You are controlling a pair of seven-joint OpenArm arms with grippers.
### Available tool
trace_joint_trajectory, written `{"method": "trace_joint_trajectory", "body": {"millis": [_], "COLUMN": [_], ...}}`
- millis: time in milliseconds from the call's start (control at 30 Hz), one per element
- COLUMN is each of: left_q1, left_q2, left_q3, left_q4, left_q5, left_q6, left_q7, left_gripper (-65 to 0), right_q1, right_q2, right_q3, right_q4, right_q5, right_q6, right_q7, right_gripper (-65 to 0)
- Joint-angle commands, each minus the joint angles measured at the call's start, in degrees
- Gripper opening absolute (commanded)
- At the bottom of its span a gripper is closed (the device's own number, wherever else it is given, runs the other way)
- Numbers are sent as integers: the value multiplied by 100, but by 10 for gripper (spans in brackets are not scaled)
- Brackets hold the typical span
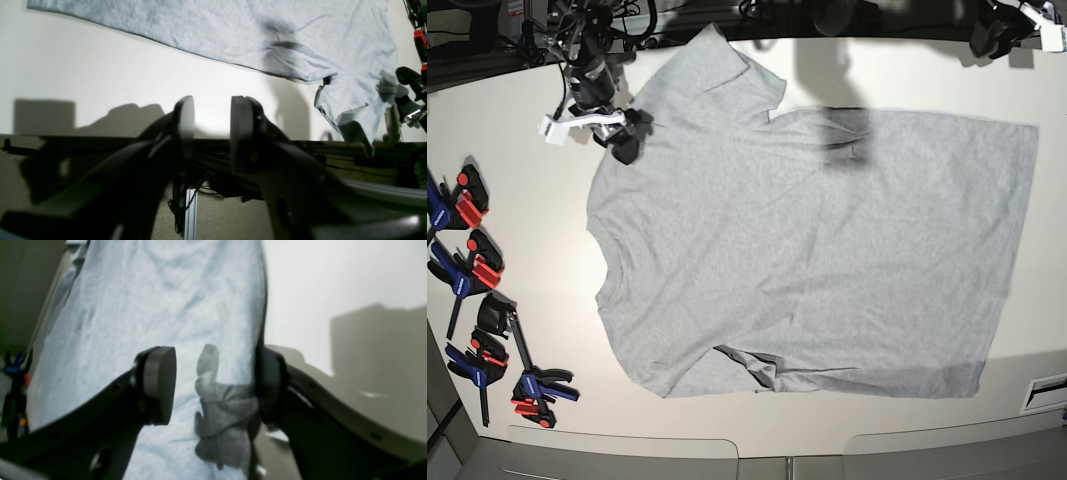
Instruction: Fold the T-shirt properly
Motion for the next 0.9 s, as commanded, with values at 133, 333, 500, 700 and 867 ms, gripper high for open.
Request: {"method": "trace_joint_trajectory", "body": {"millis": [133,333,500,700,867], "left_q1": [-11,-334,-925,-1740,-2422], "left_q2": [-28,-33,-92,-544,-988], "left_q3": [-44,-168,-756,-975,-964], "left_q4": [72,74,70,-234,-1475], "left_q5": [-92,236,251,525,772], "left_q6": [-79,-63,426,758,896], "left_q7": [-116,-87,367,466,448], "left_gripper": [-479,-460,-429,-425,-398], "right_q1": [-39,-39,-42,-42,-42], "right_q2": [11,0,4,0,-2], "right_q3": [-431,-385,-306,-306,-308], "right_q4": [37,37,37,37,37], "right_q5": [-348,-544,-651,-697,-911], "right_q6": [-42,-39,15,308,306], "right_q7": [-166,-164,-195,-192,-186], "right_gripper": [-322,-532,-650,-650,-650]}}
